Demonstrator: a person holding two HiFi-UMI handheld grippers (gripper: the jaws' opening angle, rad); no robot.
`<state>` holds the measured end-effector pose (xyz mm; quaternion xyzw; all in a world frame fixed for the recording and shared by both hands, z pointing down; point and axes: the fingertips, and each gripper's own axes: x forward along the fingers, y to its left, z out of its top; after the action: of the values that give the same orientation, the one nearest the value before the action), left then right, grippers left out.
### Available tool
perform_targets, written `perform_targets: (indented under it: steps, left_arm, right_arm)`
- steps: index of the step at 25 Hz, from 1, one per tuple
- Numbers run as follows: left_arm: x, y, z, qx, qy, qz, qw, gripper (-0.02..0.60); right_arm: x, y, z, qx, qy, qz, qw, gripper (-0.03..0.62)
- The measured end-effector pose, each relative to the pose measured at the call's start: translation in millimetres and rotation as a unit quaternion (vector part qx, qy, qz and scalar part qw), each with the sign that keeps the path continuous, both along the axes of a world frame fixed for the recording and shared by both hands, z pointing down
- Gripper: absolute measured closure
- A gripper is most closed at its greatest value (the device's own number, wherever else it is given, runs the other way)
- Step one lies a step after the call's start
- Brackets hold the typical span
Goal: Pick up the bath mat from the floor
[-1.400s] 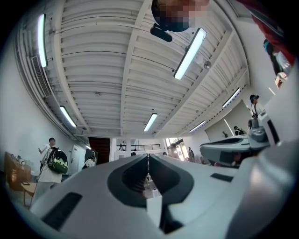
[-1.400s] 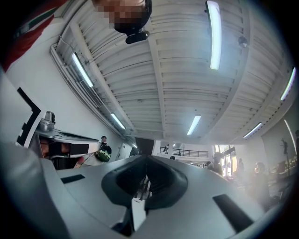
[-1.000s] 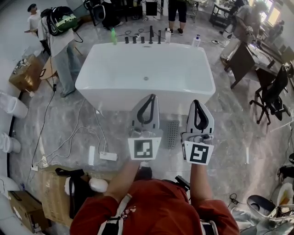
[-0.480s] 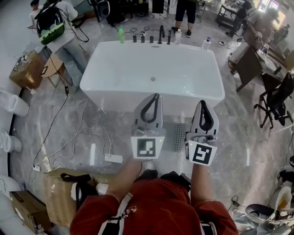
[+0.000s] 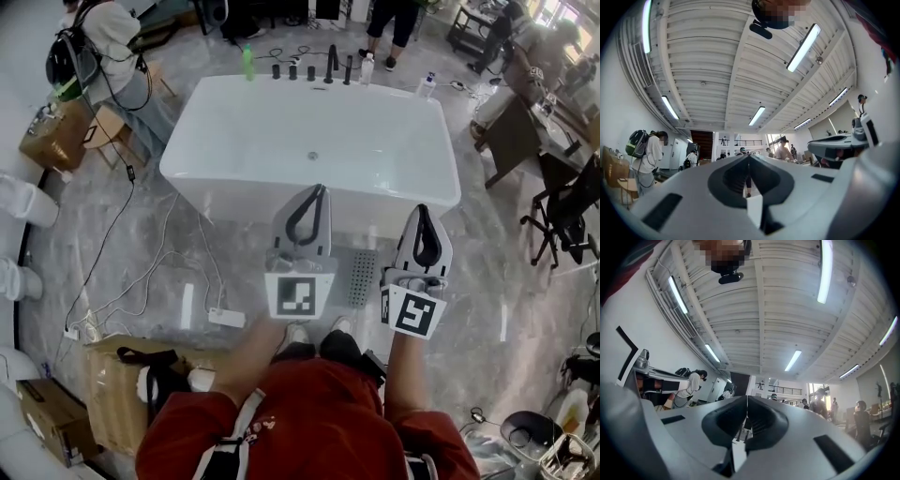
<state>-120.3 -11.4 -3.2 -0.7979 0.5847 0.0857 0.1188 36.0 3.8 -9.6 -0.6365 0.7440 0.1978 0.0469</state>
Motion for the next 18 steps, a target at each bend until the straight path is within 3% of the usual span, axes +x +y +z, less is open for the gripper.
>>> perform_targets:
  steps: [6, 18]
  left_arm:
    - [29, -17, -5, 0.009, 0.007, -0.010, 0.9999, 0.566]
    - [105, -61, 16, -0.008, -0.018, -0.015, 0.9997, 0.566]
  right_arm:
    - [35, -20, -1, 0.005, -0.012, -0.004, 1.000, 0.582]
    - [125, -67, 29, -0.018, -0.039, -0.001, 0.999, 0.582]
